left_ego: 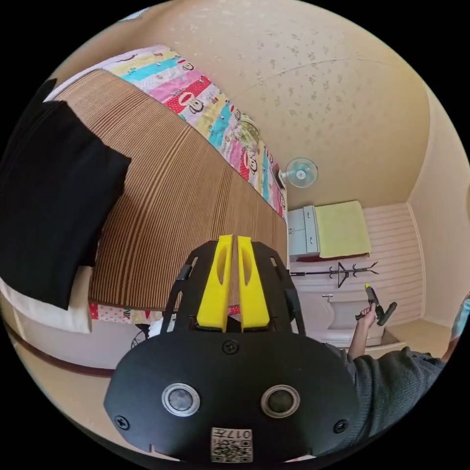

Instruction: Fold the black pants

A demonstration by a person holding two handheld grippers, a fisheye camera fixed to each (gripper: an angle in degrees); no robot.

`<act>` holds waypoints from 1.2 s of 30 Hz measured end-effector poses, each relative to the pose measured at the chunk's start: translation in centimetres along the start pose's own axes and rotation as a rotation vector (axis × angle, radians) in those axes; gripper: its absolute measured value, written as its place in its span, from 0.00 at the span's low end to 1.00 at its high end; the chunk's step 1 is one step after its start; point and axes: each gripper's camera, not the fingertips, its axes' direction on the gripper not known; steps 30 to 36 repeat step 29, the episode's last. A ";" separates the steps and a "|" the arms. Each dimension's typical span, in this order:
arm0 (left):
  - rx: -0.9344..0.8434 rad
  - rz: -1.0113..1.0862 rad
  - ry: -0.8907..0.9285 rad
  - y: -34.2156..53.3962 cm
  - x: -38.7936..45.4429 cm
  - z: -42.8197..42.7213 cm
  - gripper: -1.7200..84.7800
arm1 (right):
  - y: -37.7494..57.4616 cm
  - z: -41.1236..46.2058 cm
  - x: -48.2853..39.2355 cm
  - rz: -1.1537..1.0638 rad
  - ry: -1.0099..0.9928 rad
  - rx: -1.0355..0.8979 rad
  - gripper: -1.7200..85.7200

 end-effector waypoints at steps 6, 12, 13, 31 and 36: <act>-0.101 0.273 0.104 1.3 8.5 7.7 0.01 | 3.7 -11.9 9.0 0.079 -0.114 0.433 0.03; -0.112 0.260 0.398 4.8 13.6 16.5 0.01 | 4.4 -10.4 17.4 0.147 -0.109 0.120 0.02; -0.135 0.271 0.419 5.6 14.7 18.5 0.01 | 4.5 -10.1 18.1 0.147 -0.101 0.105 0.02; -0.265 0.320 0.257 14.4 27.3 40.3 0.01 | 3.3 13.6 39.5 0.224 -0.310 -0.525 0.03; -0.265 0.320 0.257 14.4 27.3 40.3 0.01 | 3.3 13.6 39.5 0.224 -0.310 -0.525 0.03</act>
